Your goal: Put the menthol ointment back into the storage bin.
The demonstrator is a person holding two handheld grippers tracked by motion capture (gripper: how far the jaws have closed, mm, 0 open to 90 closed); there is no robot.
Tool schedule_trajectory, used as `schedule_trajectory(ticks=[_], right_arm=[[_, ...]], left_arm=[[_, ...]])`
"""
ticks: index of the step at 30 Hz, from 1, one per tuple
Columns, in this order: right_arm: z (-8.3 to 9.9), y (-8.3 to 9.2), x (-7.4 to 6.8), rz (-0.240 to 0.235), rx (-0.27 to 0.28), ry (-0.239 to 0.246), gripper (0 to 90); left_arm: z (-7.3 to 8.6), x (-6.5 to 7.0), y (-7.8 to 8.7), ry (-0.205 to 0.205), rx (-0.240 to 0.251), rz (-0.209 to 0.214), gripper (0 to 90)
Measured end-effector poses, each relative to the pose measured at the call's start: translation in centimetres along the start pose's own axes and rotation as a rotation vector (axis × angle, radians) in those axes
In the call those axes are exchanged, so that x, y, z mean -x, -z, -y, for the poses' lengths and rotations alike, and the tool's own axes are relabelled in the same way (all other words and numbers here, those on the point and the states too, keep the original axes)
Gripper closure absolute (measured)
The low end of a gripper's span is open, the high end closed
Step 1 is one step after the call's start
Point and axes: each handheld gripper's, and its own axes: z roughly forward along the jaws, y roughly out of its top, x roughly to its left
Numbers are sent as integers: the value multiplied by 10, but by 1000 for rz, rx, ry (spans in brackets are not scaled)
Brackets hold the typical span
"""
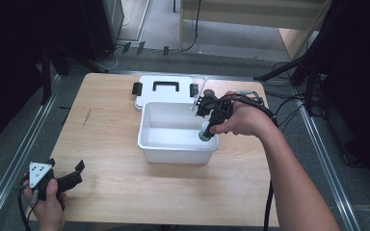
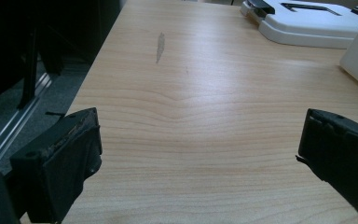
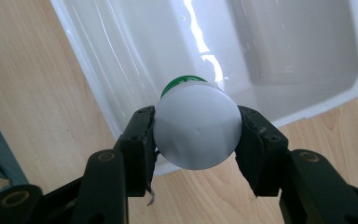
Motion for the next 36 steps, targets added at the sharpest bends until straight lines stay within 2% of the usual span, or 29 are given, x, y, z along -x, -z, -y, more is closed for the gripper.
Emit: schedule_trajectory(ticks=[3,12,16,24,31,33,36], right_arm=[[0,-8,-1,-2,-8,37,520],[2,-30,2,-7,-28,68,520],[2,-47,3,-14,-37,103,520],[-1,-72,0,-24,-87,135,519],[-1,-76,0,-7,-91,139,519],[-2,-77,-1,6,-113,133,519],[-4,-80,-2,30,-130,151,519]], left_arm=[[0,0,0,1,1,0,0],[0,0,0,5,2,-1,0],[0,0,0,6,1,-1,0],[0,0,0,6,1,-1,0],[0,0,0,5,1,0,0],[0,0,0,5,1,0,0],[0,0,0,5,1,0,0]])
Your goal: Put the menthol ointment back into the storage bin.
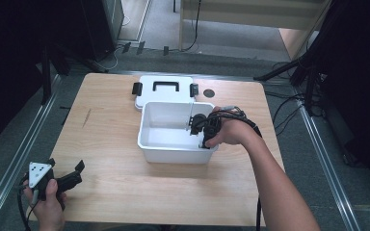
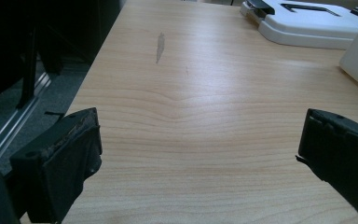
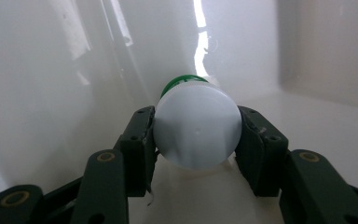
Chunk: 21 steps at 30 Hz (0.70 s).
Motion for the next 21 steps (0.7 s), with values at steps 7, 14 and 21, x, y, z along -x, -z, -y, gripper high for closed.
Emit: schedule_trajectory(ticks=[7,14,21], right_arm=[[-4,1,1,-14,32,-2,519],[-9,-3,6,2,23,12,519],[-12,-9,7,-33,12,18,519]], left_arm=[[0,0,0,-3,-1,2,0],[0,0,0,-2,0,2,0],[0,0,0,0,-1,2,0]])
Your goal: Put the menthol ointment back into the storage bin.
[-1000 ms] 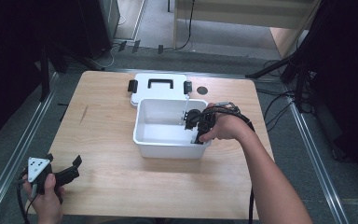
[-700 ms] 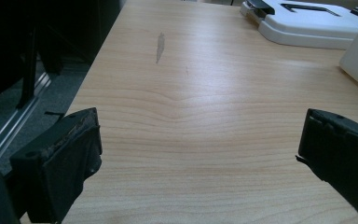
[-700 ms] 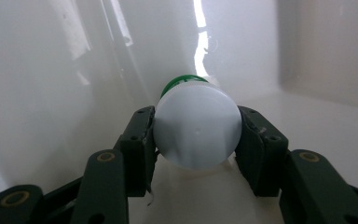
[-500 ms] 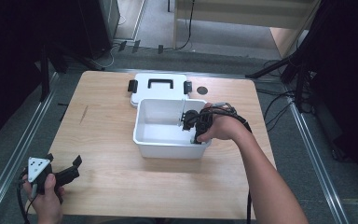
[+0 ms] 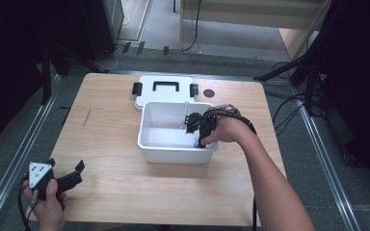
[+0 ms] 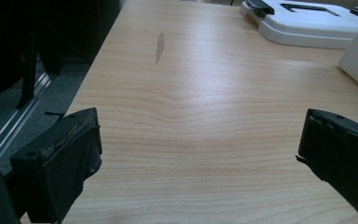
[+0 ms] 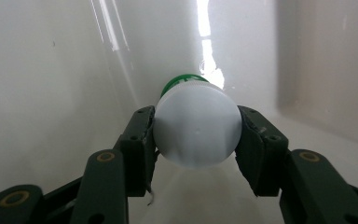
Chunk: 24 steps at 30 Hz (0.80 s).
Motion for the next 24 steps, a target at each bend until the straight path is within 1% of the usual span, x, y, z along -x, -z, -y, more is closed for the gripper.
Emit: schedule_trajectory(ticks=[1,2,3,4,6,7,8,9,16,18,19,22,24], right_arm=[[0,0,1,-9,-3,-7,519],[-1,-1,2,-17,0,0,518],[-2,-3,2,-19,-19,-1,517],[-2,-3,2,-19,-19,-1,517],[-3,-5,2,-2,-58,6,517],[-5,-7,2,11,-102,19,517],[-5,-7,2,11,-102,19,517],[-6,-8,2,16,-133,25,516],[-8,-9,0,34,-150,30,506],[-8,-9,0,26,-149,26,486],[-7,-9,0,29,-148,28,505],[-7,-9,0,37,-142,29,519],[-6,-8,-1,26,-131,20,521]], left_arm=[[0,0,0,0,0,1,0],[0,0,0,0,0,1,0],[0,0,0,-3,-1,1,0],[0,0,0,-3,-1,1,0],[0,0,0,-4,0,1,0],[0,0,0,-4,-1,2,0],[0,0,0,-4,0,2,0],[0,0,0,-3,0,2,0],[0,0,0,-3,-1,4,0],[0,0,0,-3,-1,4,0],[0,0,0,-3,-2,4,0],[0,0,0,-5,-2,4,0],[0,0,0,-4,-2,4,0]])
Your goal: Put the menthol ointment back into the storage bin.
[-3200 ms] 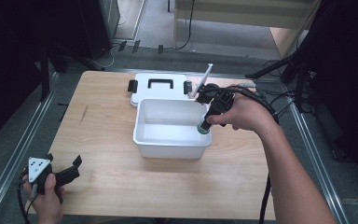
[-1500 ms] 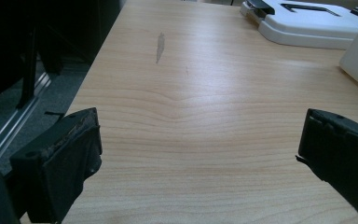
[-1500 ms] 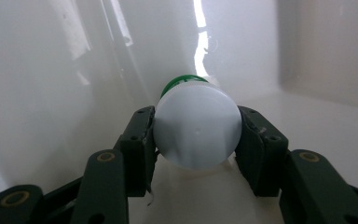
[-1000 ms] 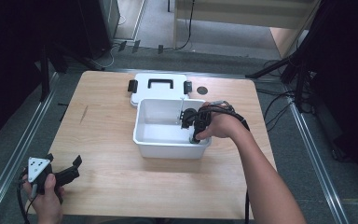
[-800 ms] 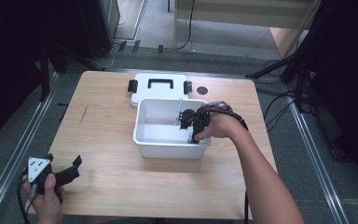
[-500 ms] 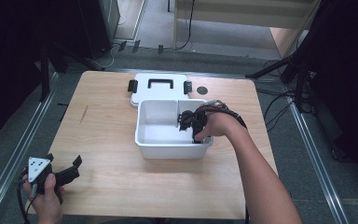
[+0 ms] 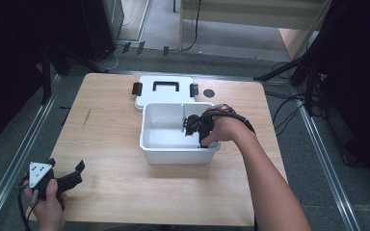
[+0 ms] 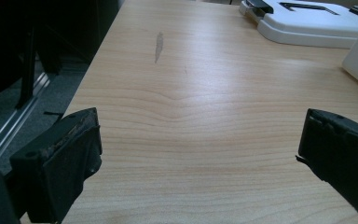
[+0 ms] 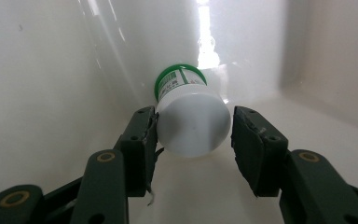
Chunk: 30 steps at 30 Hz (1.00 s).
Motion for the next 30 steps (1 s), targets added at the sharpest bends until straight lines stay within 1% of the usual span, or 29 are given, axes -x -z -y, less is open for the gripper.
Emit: schedule_trajectory(ticks=[3,5,6,7,9,11,12,13,16,17,18,19,20,21,23,24,27,28,29,30], right_arm=[[1,1,0,-4,13,0,509],[4,6,0,14,33,-9,479],[4,6,0,14,33,-9,479],[5,9,0,24,40,-16,469],[8,16,1,25,66,-37,442],[12,24,2,15,99,-52,410],[15,28,1,6,115,-72,396],[17,31,2,3,134,-72,374],[26,43,3,1,183,-100,304],[29,47,3,-1,202,-116,279],[36,55,4,-2,246,-134,238],[36,55,4,-2,246,-134,238],[40,60,3,4,266,-154,208],[44,64,3,15,281,-170,182],[52,72,2,47,308,-204,166],[56,75,1,64,326,-221,142],[70,81,1,67,391,-275,121],[75,81,0,70,413,-300,89],[79,81,0,66,432,-318,38],[84,80,0,68,446,-346,11]], left_arm=[[0,0,0,0,0,0,0],[0,0,0,2,0,0,0],[0,0,0,2,-1,0,0],[0,0,0,2,-2,0,0],[0,0,0,3,-1,-1,0],[0,0,0,2,-1,-2,0],[0,0,0,0,-2,-3,0],[0,0,0,0,-2,-3,0],[0,0,0,-1,-2,-3,0],[0,0,0,0,-1,-4,0],[0,0,0,-1,1,-5,0],[0,0,0,-1,1,-5,0],[0,0,0,-2,1,-4,0],[0,0,0,-2,1,-5,0],[0,0,0,-3,1,-5,0],[0,0,0,-3,1,-4,0],[0,0,0,-2,1,-4,0],[0,0,0,-4,-1,-4,0],[0,0,0,-6,-3,-4,0],[0,0,0,-6,-3,-3,0]])
